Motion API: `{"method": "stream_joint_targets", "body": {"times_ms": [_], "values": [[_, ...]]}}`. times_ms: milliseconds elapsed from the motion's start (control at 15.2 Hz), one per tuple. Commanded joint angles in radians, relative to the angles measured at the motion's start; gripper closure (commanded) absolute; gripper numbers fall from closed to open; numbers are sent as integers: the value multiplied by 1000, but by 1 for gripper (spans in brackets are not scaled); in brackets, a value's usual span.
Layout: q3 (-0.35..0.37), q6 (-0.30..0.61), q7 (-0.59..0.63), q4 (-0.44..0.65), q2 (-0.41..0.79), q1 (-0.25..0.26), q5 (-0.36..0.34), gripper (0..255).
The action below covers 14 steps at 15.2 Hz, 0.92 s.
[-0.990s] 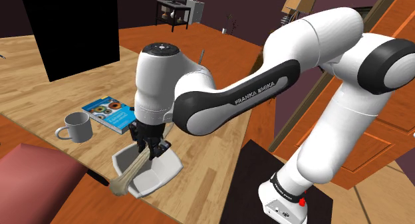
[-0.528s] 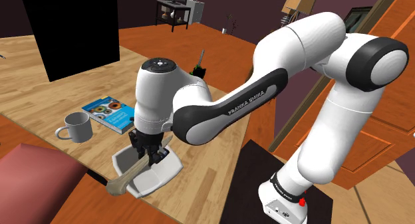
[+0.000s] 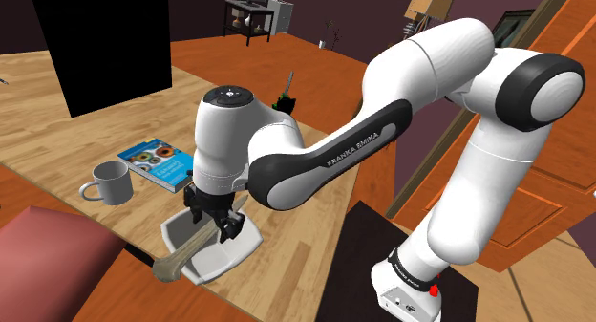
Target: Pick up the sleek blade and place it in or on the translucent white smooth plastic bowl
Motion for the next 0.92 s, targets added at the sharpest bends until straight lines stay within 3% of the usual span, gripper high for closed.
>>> {"method": "stream_joint_targets", "body": {"times_ms": [0, 198, 462, 858], "values": [[0, 0, 0, 0, 1, 0, 0, 0], [0, 0, 0, 0, 1, 0, 0, 0], [35, -105, -70, 43, -97, -35, 102, 0], [34, -105, -70, 43, -97, -34, 103, 0]]}}
